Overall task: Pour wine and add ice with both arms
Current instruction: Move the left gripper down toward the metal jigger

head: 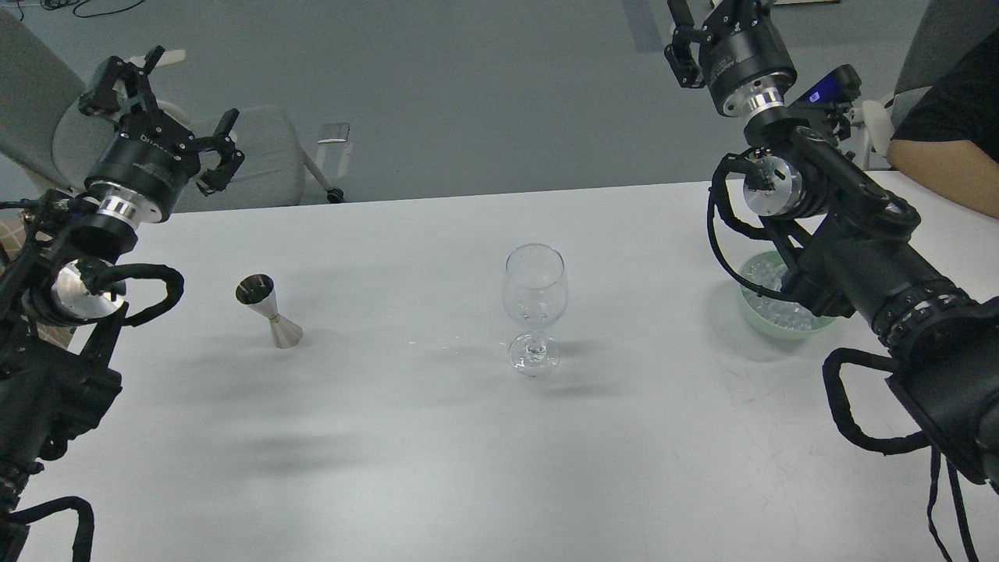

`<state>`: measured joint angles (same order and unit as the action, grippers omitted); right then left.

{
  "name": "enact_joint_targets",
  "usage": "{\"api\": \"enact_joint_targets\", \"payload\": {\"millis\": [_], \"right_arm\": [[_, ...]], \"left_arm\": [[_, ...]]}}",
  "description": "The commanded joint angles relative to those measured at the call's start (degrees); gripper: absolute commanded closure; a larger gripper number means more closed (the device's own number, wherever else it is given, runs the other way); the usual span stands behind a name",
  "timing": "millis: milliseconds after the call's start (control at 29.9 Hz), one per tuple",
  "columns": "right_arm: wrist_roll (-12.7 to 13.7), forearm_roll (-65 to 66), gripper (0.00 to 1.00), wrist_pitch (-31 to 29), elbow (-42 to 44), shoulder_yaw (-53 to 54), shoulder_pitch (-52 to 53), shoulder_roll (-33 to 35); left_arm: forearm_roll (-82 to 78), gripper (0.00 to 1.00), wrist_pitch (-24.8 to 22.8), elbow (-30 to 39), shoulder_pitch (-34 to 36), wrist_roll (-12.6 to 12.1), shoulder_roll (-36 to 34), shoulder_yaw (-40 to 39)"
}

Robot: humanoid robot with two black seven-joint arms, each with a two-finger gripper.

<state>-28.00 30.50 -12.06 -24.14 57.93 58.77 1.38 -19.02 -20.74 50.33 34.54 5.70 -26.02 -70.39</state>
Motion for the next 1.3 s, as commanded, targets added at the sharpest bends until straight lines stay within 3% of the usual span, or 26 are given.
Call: {"api": "enact_joint_targets", "payload": {"millis": [0,234,569,1004,1104,1238,1271], "right_arm": [[0.00,0.00,0.00,-0.07,-0.20,-0.10,-0.32,-0.32],[0.00,0.27,0.00,-0.07,-0.11,-3.34,0.03,-0.32],[0.00,0.18,0.00,0.19,-0.38,-4.85,-0.15,0.12],[0.00,0.18,0.00,1.51,-0.55,-4.93,0.03,-0.50],[0.00,0.18,0.00,1.51,-0.55,-4.93,0.03,-0.41],[0.00,0.18,0.00,1.51,-0.55,-5.02,-0.06,-0.32],[0.00,0.18,0.00,1.51,-0.55,-5.02,-0.06,-0.32]], "left_arm": [[-0.23,0.01,-0.26,0.73,0.00,0.46,-0.25,0.34],[-1.80,0.01,-0.44,1.18,0.70,0.72,-0.52,6.40],[-12.88,0.01,0.44,4.16,0.62,1.60,-0.17,6.84],[-12.71,0.01,2.55,5.66,0.35,1.25,-0.52,6.05],[-8.07,0.01,3.42,8.55,0.00,-0.68,-0.61,4.48],[2.64,0.01,7.11,12.24,-0.70,-7.88,-1.92,2.19],[3.81,0.01,7.38,13.12,-1.05,-8.51,-2.53,2.01]]}}
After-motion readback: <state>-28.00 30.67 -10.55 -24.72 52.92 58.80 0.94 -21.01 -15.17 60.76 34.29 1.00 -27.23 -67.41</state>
